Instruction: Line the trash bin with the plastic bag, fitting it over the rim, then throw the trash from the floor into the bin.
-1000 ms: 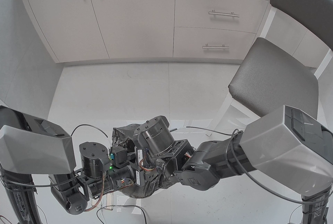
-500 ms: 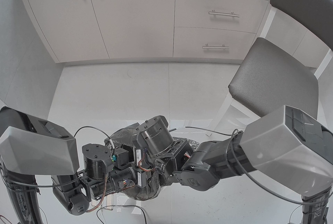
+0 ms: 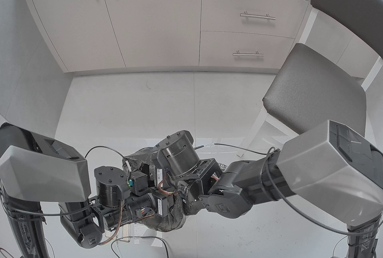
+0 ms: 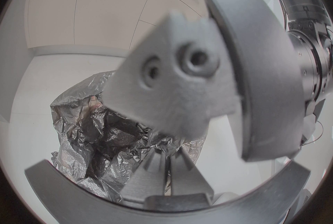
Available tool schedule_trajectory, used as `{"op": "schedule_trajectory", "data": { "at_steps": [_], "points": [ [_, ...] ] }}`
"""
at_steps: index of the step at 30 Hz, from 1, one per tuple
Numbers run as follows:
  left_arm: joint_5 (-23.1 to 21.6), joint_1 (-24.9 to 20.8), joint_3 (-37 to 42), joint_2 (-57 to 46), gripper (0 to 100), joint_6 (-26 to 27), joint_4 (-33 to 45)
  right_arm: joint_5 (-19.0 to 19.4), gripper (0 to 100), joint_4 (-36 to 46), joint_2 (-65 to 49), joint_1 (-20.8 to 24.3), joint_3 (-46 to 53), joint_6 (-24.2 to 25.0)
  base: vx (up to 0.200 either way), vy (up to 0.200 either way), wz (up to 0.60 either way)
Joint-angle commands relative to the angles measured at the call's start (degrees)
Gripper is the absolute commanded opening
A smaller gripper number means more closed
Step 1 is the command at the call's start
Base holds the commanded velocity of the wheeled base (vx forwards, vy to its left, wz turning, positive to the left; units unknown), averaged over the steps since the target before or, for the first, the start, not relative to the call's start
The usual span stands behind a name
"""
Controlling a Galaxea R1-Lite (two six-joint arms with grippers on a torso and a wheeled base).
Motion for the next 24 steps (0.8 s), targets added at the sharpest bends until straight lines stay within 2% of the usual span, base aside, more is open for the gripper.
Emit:
{"op": "schedule_trajectory", "data": {
  "at_steps": [1, 5, 11, 15, 19, 24],
  "points": [
    [0.74, 0.02, -0.11, -0.15, 0, -0.32, -0.03, -0.01, 100, -0.05, -0.06, -0.05, -0.10, 0.05, 0.000, 0.000, 0.00],
    [1.61, 0.02, -0.02, -0.42, 0, -2.35, -0.03, -0.54, 100, 0.04, -0.32, -0.75, -0.18, -0.21, 0.000, 0.000, 0.00],
    [1.70, 0.20, -0.20, -1.21, 0, -2.35, -0.12, -1.33, 100, 0.21, -2.16, -2.42, 0.08, -0.57, 0.000, 0.000, 0.00],
    [1.61, 0.64, -0.20, -2.26, 0, -2.43, -0.03, -3.97, 100, 0.74, -3.92, -5.23, 2.10, -0.65, 0.000, 0.000, 0.00],
    [1.61, 0.72, -0.02, -2.79, 0, -2.43, -0.03, -9.50, 100, 0.21, -4.80, -8.22, 5.18, -1.09, 0.000, 0.000, 0.00],
    [1.70, 0.81, -0.29, -2.79, 0, -2.43, -0.03, -9.59, 100, 0.21, -8.05, -9.89, 8.69, -1.09, 0.000, 0.000, 0.00]
  ]
}}
